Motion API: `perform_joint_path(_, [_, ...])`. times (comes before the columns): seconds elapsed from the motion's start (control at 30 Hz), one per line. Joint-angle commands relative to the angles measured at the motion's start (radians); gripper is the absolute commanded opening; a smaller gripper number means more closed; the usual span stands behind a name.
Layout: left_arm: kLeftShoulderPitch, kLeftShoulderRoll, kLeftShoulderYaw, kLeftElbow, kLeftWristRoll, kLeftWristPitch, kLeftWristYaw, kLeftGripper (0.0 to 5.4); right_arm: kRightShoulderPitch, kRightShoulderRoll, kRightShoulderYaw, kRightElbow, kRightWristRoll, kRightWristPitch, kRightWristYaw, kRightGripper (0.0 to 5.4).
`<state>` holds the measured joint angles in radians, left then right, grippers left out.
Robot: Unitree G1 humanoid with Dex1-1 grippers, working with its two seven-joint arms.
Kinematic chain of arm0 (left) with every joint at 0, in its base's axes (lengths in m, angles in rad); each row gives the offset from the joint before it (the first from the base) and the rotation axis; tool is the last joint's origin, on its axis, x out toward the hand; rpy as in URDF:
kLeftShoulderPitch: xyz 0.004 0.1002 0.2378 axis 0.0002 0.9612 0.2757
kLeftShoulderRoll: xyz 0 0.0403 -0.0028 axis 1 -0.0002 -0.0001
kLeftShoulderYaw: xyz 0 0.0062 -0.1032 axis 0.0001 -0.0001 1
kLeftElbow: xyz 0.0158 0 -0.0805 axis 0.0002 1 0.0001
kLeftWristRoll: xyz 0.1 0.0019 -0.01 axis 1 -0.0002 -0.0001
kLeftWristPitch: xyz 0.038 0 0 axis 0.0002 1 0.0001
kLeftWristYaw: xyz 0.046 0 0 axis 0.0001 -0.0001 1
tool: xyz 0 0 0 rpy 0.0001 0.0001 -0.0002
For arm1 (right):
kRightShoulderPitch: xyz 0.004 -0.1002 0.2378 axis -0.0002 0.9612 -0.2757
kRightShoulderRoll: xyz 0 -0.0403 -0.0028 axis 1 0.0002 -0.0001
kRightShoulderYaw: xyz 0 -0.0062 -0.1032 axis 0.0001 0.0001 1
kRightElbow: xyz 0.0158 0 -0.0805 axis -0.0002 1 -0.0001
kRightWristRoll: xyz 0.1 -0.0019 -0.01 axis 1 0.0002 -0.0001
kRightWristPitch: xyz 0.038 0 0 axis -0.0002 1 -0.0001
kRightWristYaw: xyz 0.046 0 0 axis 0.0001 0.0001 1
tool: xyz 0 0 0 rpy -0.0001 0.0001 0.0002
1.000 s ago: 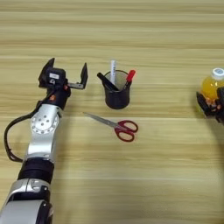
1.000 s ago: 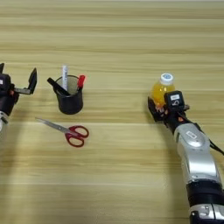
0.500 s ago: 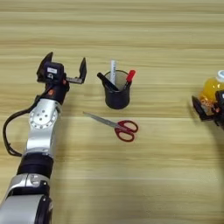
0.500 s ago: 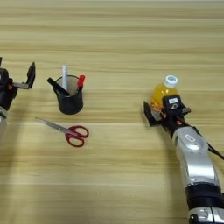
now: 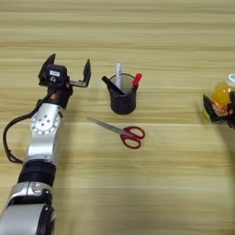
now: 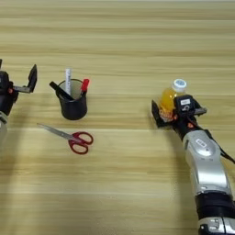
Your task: Move the objects on the table
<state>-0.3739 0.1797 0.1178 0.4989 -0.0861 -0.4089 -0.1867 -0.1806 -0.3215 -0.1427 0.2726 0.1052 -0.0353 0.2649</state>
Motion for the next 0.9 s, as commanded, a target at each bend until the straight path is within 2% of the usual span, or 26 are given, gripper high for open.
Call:
perform_joint_path(0.03, [-0.021,0.013,0.004,-0.011,0.003,-0.002,0.000,5.40,-0.012,0.008,-0.016,-0.037,0.013,-0.038,-0.005,5.39])
perform_joint_path(0.27, [-0.026,0.014,0.006,-0.011,0.004,-0.002,0.003,5.40,-0.002,0.008,-0.010,-0.116,-0.019,-0.122,-0.021,5.39])
perform_joint_path(0.63, [-0.032,0.018,0.007,-0.012,0.007,-0.003,0.006,5.40,-0.010,-0.002,-0.019,-0.220,-0.103,-0.256,-0.098,5.39])
perform_joint_path(0.77, [-0.035,0.018,0.003,-0.010,0.007,-0.002,0.000,5.40,-0.021,-0.003,-0.027,-0.244,-0.111,-0.303,-0.116,5.39])
perform_joint_path(0.9, [-0.034,0.016,0.001,-0.015,0.003,0.005,-0.007,5.40,-0.015,0.003,-0.004,-0.295,-0.123,-0.364,-0.107,5.39])
